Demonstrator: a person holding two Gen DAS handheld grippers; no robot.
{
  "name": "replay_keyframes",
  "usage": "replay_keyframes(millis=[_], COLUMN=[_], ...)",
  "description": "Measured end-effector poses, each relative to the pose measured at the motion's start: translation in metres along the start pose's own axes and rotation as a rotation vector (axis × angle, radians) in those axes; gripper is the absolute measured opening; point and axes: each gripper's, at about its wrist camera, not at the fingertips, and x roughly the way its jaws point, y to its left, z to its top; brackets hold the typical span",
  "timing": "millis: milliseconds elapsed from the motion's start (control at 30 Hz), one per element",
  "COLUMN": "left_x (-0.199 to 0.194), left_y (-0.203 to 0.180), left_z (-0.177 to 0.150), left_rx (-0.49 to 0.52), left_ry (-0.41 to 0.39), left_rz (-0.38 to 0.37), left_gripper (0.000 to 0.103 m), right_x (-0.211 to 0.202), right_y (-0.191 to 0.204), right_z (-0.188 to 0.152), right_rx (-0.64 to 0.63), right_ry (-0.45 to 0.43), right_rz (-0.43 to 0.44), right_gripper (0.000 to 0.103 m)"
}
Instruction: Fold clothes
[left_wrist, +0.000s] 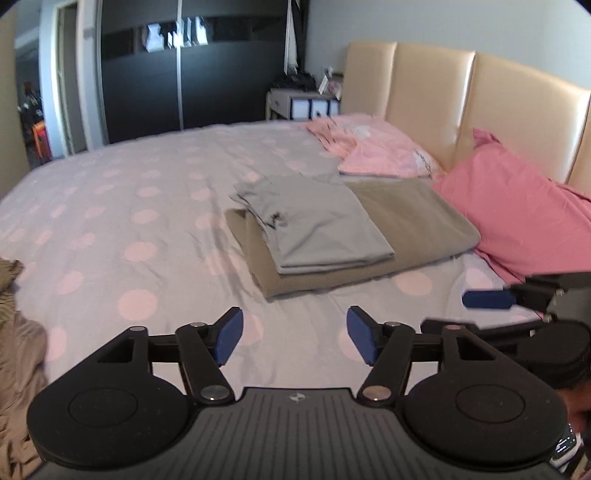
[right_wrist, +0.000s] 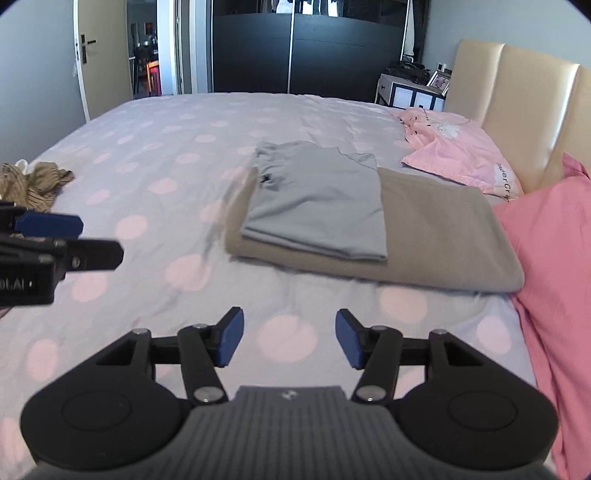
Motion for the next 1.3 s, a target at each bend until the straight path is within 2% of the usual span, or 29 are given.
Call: replay_keyframes(millis=[100, 233, 367, 600, 733, 1300], left_x=[-0.019, -0.033, -0.037, -0.033, -0.030, -0.014], left_y=[0.000, 0.000, 0.000, -0.004, -0.005, -0.035], left_z=[-0.013, -0.030, -0.045, -0.065, -0.069, -0.063], left_rx=[-0.011, -0.031, -0.073, -0.052, -0.072, -0.032], left_ry=[-0.013, -0.018, -0.022, -0.015, -0.009, 0.012], left_rz=[0.012, 0.015, 0.043, 0.105, 0.092, 0.025], left_gripper=[0.068, 0.074, 0.075, 0.075, 0.075, 0.075], right_x=[-0.020, -0.040, -0.050, -0.052, -0.050, -0.053], right_y=[0.018, 0.036, 0.046, 0.051, 0.052, 0.021], right_z=[-0.011, -0.025, -0.037, -0.052, -0.056, -0.068], right_rx=[-0.013, -0.016, -0.014, 0.001, -0.008, 0.044], right_ry=[-0.020, -0.045, -0.058, -0.059, -0.057, -0.039], right_rz=[0.008, 0.009, -0.002, -0.010, -0.025, -0.088], right_gripper=[0.068, 0.068, 0.068, 0.070, 0.071, 0.072])
